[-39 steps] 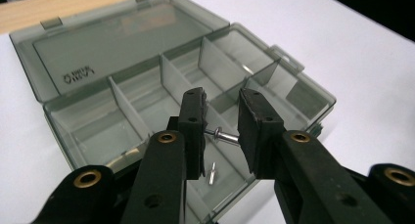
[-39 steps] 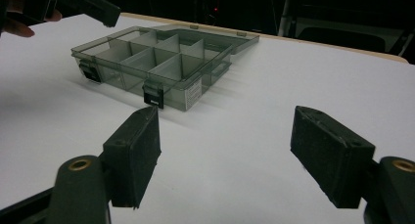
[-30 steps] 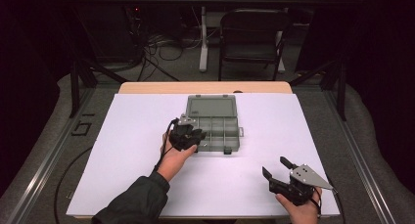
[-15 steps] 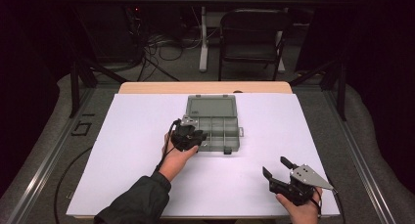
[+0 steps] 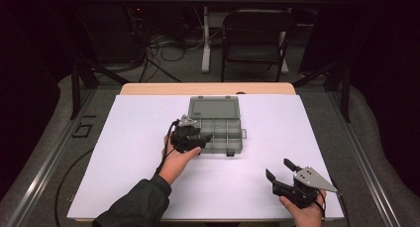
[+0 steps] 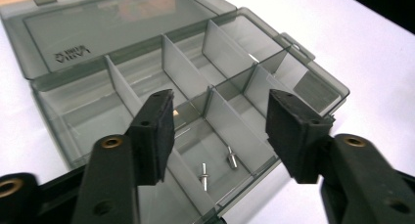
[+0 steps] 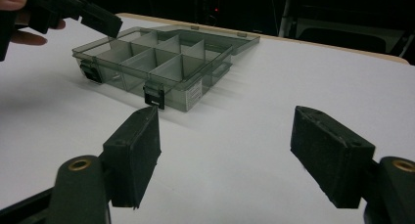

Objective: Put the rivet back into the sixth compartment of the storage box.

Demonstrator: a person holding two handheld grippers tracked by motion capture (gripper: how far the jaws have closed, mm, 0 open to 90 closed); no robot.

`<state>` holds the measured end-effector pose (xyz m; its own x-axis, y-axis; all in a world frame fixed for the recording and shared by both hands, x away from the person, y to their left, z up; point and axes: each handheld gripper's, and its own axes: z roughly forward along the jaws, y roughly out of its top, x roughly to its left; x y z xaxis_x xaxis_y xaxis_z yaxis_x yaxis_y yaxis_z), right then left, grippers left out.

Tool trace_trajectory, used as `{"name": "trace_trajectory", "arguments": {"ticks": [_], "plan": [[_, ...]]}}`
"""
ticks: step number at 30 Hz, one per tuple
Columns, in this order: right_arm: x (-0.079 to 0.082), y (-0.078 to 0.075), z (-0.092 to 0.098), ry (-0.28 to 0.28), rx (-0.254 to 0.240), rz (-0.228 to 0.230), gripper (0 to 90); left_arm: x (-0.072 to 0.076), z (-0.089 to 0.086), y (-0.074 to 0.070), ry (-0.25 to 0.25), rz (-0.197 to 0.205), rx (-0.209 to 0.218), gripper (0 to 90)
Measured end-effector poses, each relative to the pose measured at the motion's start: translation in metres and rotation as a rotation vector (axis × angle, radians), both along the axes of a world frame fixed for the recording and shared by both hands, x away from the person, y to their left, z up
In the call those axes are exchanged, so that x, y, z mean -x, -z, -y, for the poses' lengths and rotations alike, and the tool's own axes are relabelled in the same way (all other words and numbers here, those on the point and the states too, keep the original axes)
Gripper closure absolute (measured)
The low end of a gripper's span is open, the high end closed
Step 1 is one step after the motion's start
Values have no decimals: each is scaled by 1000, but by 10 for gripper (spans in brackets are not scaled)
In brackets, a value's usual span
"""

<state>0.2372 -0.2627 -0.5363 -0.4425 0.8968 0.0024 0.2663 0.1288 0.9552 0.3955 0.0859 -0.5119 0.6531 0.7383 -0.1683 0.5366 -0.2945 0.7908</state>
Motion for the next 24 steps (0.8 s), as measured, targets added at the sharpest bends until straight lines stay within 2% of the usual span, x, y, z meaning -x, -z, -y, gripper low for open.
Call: {"name": "trace_trajectory", "arguments": {"ticks": [5,10,15,20,24], "plan": [[1,0,0,5,-3,-2,263,3,-7,-8,-14,30,20,388],[1,0,0,3,3,0,263,10,-17,-16,-17,56,45,382],[0,0,1,2,-1,1,263,18,-28,-21,-18,61,72,378],[2,0,1,4,4,-2,263,30,-47,-23,-36,77,83,367],[2,0,2,12,5,-6,262,41,-67,-27,-59,110,101,356]]}}
